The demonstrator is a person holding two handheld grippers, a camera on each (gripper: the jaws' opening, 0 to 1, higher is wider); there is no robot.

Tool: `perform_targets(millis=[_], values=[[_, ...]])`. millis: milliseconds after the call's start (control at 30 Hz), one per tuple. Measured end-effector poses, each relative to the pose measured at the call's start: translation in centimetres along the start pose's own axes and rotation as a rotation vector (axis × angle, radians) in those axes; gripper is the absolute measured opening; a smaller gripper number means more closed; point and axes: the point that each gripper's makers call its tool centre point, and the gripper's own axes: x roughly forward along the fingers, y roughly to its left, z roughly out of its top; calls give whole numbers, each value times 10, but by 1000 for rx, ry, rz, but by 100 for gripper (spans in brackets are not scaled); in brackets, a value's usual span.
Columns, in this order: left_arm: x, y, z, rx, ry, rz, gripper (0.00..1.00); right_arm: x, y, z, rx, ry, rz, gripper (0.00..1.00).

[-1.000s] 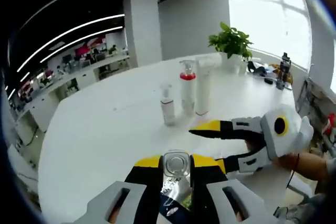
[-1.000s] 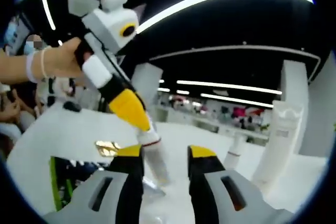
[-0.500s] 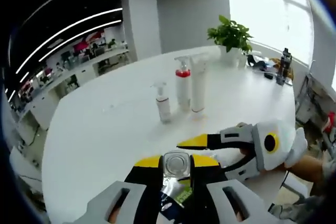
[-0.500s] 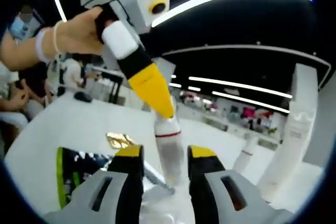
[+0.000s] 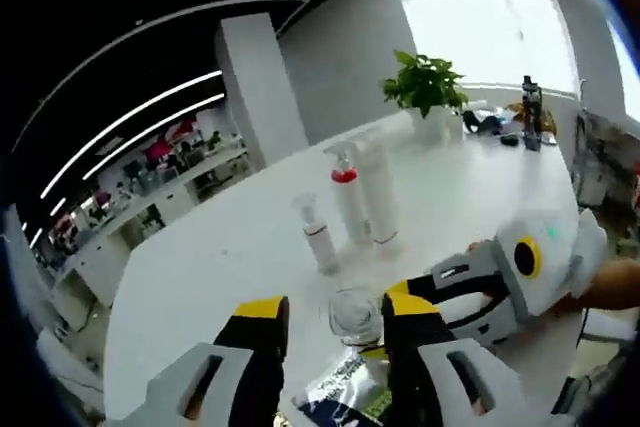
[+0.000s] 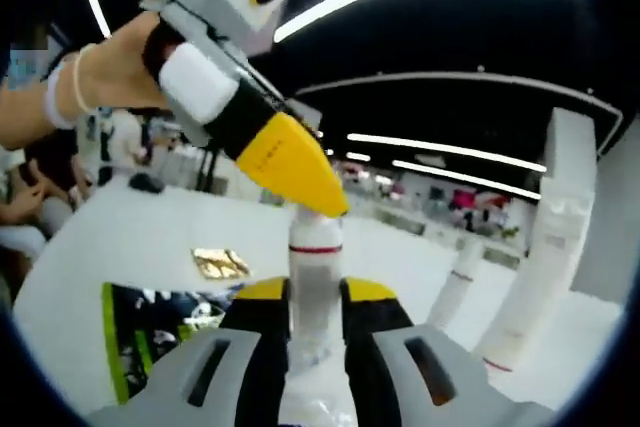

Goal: Arrange the skincare products in the storage area until every visible bottle or jar stands upright without overlapping.

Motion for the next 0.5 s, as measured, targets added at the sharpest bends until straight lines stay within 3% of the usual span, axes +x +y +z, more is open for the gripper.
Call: perform_targets(millis=[67,167,267,400,500], values=[[0,3,5,-85,-70,-25,61,0,-11,-2,24,2,-33,18],[-4,16,11,-162,-195,-10,63,0,-31,-10,70,31,-110,18],[-5,26,4,-179,-231,24,62,0,-47,-20,102,71,-178,18],[-2,30,-19,-155,-241,62,57,-4,-61,-31,201,111,-233,18],[5,35,-36,-163,-240,78,54,-8,-69,-32,212,108,-260,18]])
